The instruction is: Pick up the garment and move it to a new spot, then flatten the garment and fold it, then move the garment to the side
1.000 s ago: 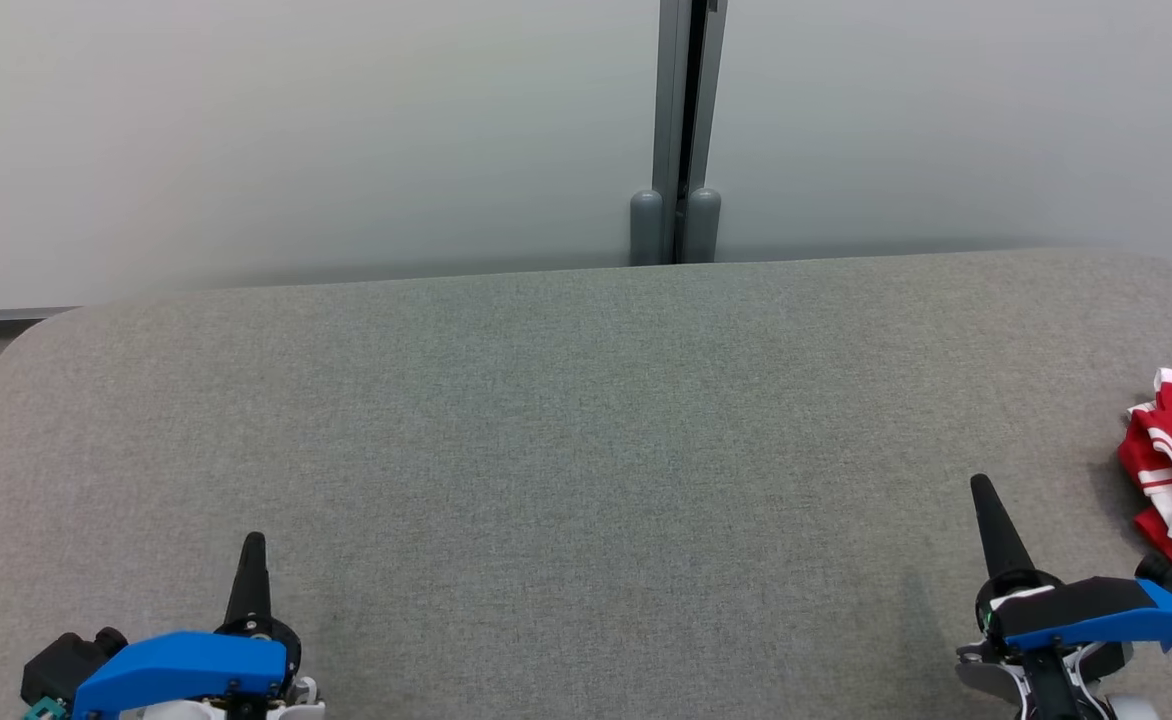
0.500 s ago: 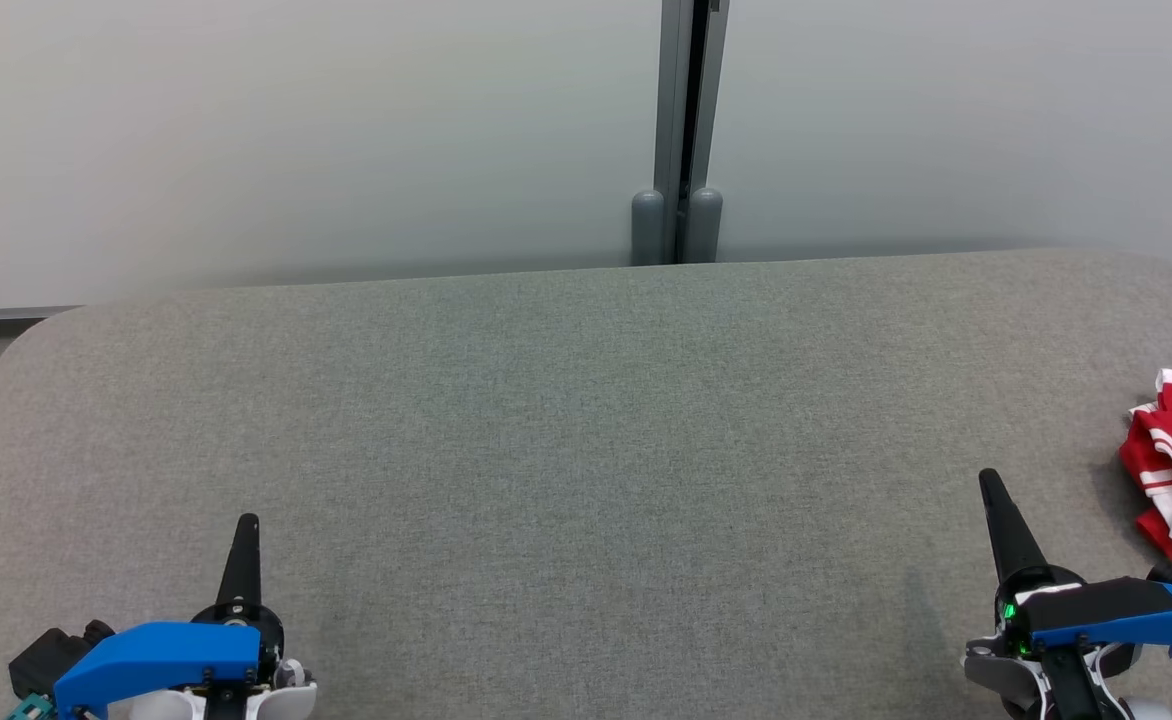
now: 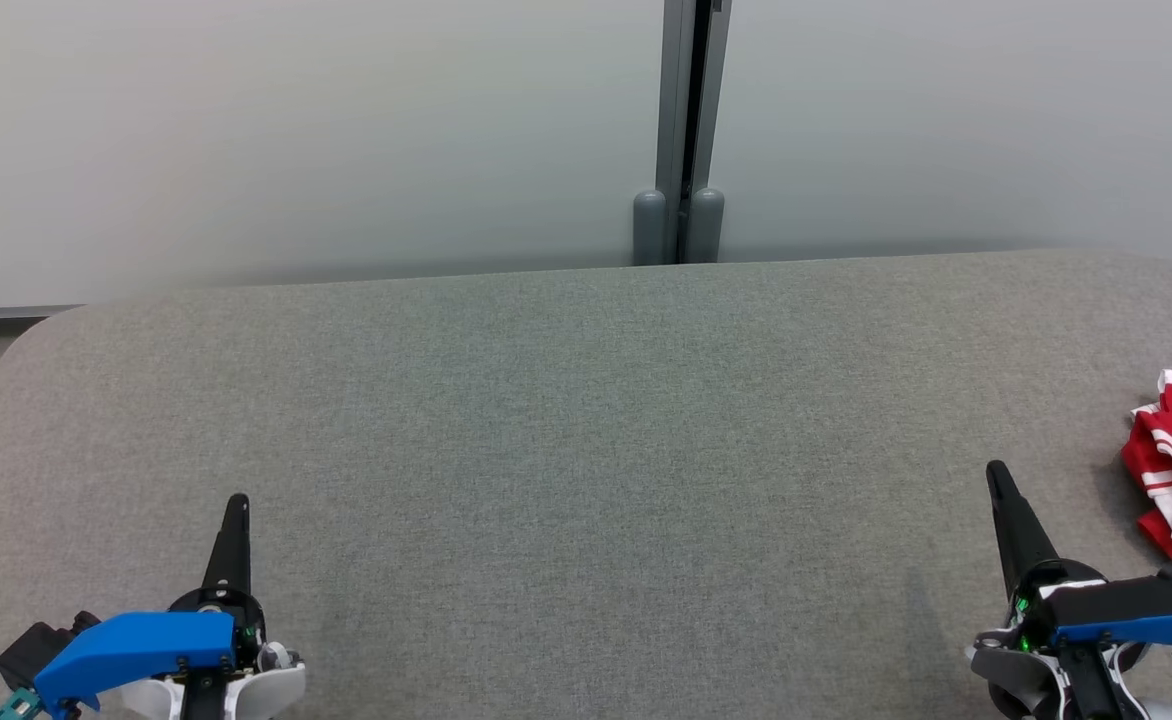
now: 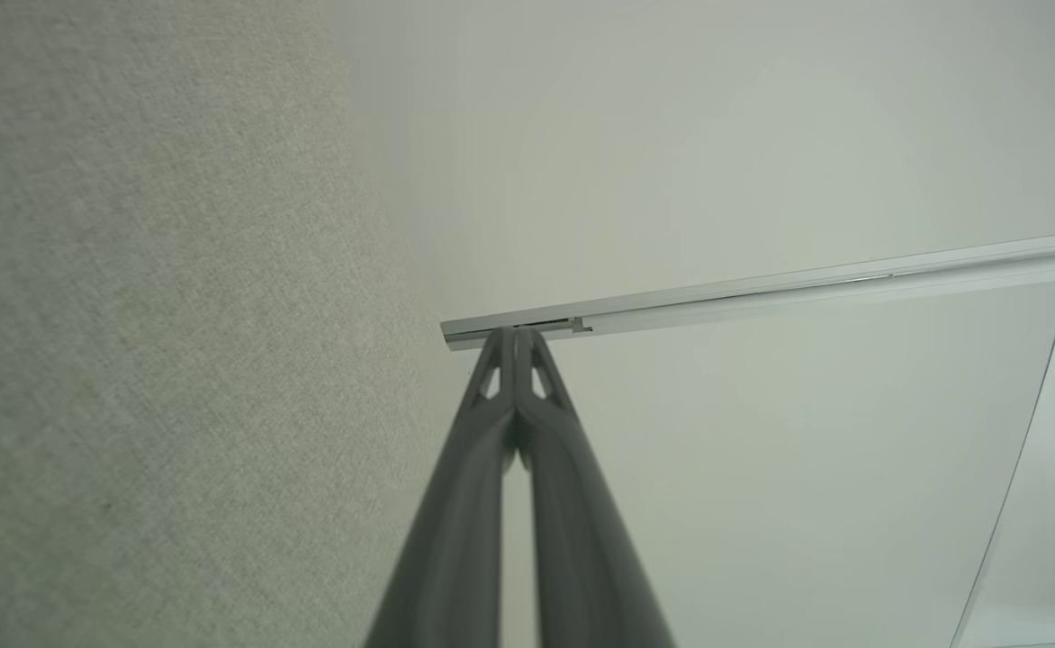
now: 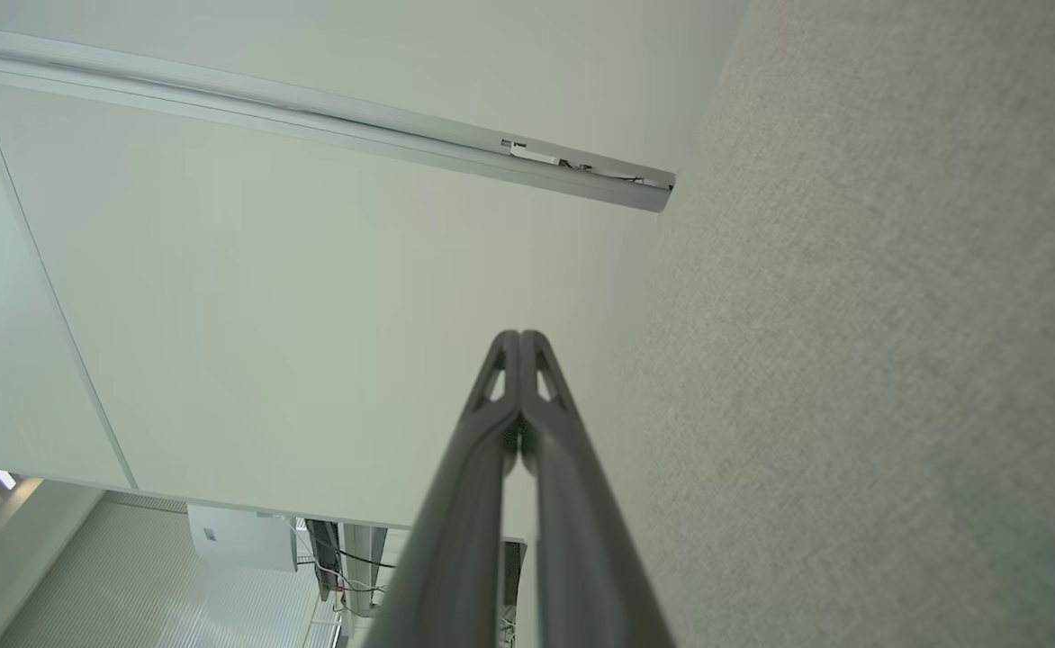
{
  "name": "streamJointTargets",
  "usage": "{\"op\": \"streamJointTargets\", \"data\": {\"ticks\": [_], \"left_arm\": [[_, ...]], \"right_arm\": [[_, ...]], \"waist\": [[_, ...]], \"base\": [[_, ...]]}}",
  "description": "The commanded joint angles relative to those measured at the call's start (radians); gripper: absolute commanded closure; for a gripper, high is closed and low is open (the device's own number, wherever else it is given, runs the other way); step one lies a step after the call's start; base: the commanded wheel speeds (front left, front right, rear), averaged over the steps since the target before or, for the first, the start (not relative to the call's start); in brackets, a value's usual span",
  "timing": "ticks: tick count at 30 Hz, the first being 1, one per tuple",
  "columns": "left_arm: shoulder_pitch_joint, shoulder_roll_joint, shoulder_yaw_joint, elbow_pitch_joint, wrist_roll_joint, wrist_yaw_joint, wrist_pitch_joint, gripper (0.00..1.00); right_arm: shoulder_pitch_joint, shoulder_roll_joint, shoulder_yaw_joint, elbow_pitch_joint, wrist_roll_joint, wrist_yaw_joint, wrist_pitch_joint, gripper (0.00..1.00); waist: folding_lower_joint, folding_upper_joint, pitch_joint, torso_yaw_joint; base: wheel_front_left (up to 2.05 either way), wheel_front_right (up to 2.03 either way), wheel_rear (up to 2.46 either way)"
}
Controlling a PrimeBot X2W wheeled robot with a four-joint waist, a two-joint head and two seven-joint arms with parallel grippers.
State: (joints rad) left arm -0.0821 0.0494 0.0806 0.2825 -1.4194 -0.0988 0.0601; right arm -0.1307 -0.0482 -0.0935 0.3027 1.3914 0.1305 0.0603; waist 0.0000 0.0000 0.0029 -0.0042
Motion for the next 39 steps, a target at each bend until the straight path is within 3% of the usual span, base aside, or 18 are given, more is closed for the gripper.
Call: {"op": "streamJointTargets", "data": {"ticks": [1, 28, 39], "left_arm": [[-0.018, 0.001, 0.005, -0.012, -0.019, -0.009, 0.007, 1.00], [-0.033, 0.001, 0.035, -0.041, -0.194, -0.037, 0.056, 1.00], [-0.031, 0.001, 0.036, -0.041, -0.195, -0.036, 0.058, 1.00]], "right_arm": [[0.012, -0.003, -0.004, -0.014, 0.022, 0.000, 0.007, 1.00], [0.028, -0.003, -0.023, -0.062, 0.222, 0.000, 0.057, 1.00], [0.029, -0.003, -0.023, -0.062, 0.223, 0.000, 0.058, 1.00]], "waist": [[0.0000, 0.0000, 0.000, 0.000], [0.0000, 0.0000, 0.000, 0.004], [0.0000, 0.0000, 0.000, 0.004]], "base": [[0.00, 0.00, 0.00], [0.00, 0.00, 0.00], [0.00, 0.00, 0.00]]}}
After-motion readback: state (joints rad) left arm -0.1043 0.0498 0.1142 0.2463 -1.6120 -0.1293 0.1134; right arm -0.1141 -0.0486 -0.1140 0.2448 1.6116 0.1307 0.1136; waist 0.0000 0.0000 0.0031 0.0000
